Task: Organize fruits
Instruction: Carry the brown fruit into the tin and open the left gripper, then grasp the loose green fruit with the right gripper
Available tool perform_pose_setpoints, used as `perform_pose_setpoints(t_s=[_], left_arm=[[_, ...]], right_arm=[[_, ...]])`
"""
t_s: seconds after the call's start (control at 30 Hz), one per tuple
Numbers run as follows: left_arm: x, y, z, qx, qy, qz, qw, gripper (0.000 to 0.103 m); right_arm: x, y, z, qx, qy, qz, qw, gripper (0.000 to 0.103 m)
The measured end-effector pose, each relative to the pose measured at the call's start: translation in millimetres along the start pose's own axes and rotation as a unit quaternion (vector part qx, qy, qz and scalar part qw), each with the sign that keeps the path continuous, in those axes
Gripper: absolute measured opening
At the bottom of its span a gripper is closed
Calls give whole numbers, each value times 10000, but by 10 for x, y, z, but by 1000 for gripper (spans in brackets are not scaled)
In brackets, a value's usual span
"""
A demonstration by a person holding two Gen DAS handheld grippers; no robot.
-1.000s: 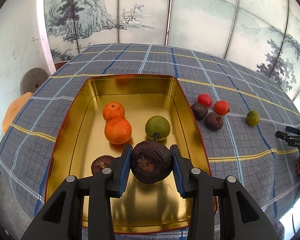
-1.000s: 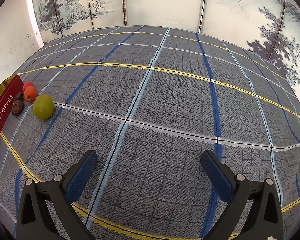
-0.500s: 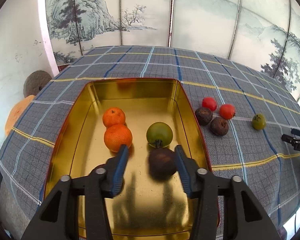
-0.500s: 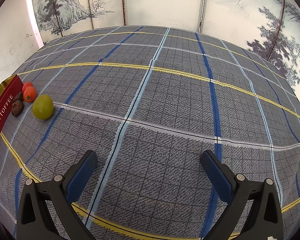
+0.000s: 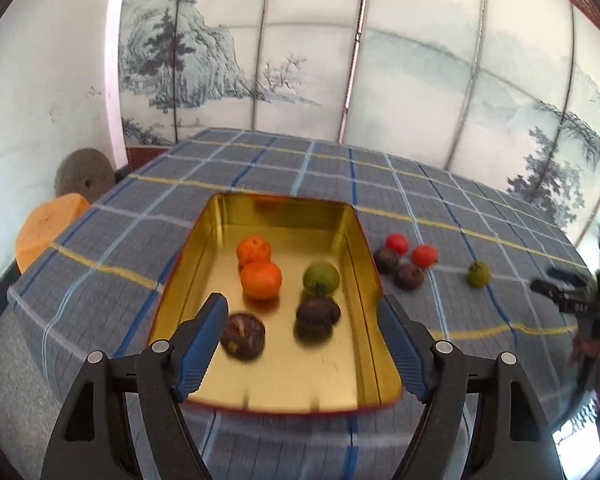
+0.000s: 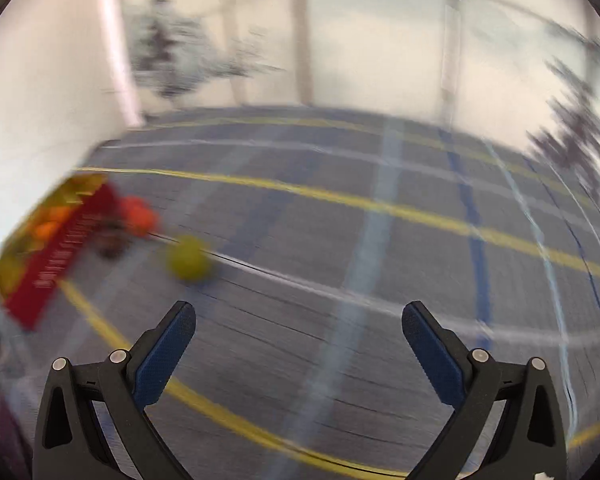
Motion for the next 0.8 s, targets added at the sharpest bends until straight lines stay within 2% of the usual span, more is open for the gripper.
perform_pose_setpoints(t_s=[0.07,0.17,0.27,0.37,0.47,0.5,0.53,0.57,0.6,0.7,0.8], left_arm=[[-12,-75,65,-164,82,-63,9998,77],[-44,-111,208,39,256,-157,9995,77],[-71,-146,267,128,552,-322,9979,77],[-127,-178,304,117,619,-300,9976,77],[-188,-190,358,145,589,-193,9980,77],[-212,-184,382,197,621,-186,9977,77],[-223,-181,393,214,620,-196,9977,77],[-235,-184,407,229,607,-211,9977,77],[-253,-185,423,262,643,-218,9973,77],[-308,-193,446,343,772,-188,9962,77],[-354,-196,469,384,713,-35,9967,77]], right_arm=[[-242,141,-48,-10,396,268,9989,103],[-509,271,-245,-147,472,710,9963,102],[-592,308,-414,-249,566,740,9953,101],[-606,346,-573,-329,484,759,9954,99],[-562,315,-729,-551,532,697,9946,82],[-556,300,-807,-662,573,680,9938,70],[-547,280,-851,-755,604,681,9930,52],[-550,250,-892,-876,674,669,9916,49],[-559,265,-877,-833,670,690,9919,33],[-624,302,-786,-818,789,627,9915,32],[-895,457,-551,-461,1185,671,9896,32]])
Point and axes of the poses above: each gripper's, at about its wrist camera, not at the fingertips, and z roughly against the way its jaws point, x to its right, y to its top, the point moved 8 cm from there along -z, roughly the way its jaws point, and after that the axes turned 11 degrees about z, right-handed, at the moved point
